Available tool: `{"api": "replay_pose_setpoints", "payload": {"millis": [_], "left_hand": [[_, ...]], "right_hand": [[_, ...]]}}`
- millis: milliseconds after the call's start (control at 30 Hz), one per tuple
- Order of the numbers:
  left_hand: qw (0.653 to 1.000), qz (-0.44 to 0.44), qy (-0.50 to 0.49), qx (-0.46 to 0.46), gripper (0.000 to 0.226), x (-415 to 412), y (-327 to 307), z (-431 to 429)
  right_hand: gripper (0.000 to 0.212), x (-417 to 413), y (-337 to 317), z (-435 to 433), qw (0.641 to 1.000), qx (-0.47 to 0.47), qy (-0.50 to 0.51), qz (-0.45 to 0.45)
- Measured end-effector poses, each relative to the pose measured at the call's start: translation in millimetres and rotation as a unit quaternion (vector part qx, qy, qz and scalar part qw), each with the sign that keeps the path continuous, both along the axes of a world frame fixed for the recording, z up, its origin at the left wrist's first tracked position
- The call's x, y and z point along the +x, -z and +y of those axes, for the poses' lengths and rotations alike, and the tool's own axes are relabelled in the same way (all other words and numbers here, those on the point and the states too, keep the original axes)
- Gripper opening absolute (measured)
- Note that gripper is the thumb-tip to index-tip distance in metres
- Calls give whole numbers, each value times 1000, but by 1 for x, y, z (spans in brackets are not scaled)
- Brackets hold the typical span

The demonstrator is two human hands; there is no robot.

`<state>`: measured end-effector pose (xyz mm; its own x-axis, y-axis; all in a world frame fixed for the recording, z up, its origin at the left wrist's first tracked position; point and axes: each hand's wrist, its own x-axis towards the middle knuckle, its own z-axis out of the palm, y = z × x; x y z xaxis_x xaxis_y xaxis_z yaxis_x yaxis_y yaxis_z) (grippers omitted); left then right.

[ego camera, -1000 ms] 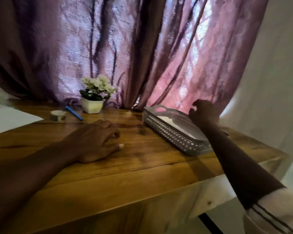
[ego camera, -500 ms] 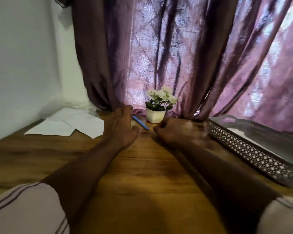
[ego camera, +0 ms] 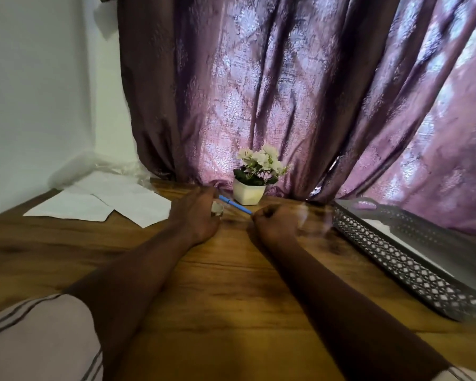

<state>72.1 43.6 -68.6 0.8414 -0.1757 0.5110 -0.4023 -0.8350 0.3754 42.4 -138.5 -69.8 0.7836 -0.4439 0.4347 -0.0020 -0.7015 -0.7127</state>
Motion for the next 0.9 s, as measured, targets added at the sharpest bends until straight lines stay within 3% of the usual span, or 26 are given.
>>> {"api": "replay_pose_setpoints", "payload": {"millis": [100, 200, 367, 533, 667, 900], "left_hand": [[998, -22, 51, -5, 54, -13, -4, -8], [995, -55, 77, 8, 52, -25, -5, -21], [986, -103, 125, 27, 56, -59, -3, -51], [974, -84, 202, -48, 54, -110, -8, -81], [960, -81, 248, -103, 50, -147, -11, -111], [965, -48, 222, -129, 53, -171, -9, -173]], "right_hand": [[12, -52, -8, -40, 999, 27, 23, -31], [17, -112, -16, -98, 992, -55, 99, -60], [21, -201, -5, -159, 979, -104, 158, -72], [25, -226, 11, -169, 971, -160, 175, -5], [15, -232, 11, -159, 969, -151, 188, 46], [22, -234, 11, -158, 972, -123, 195, 48]]}}
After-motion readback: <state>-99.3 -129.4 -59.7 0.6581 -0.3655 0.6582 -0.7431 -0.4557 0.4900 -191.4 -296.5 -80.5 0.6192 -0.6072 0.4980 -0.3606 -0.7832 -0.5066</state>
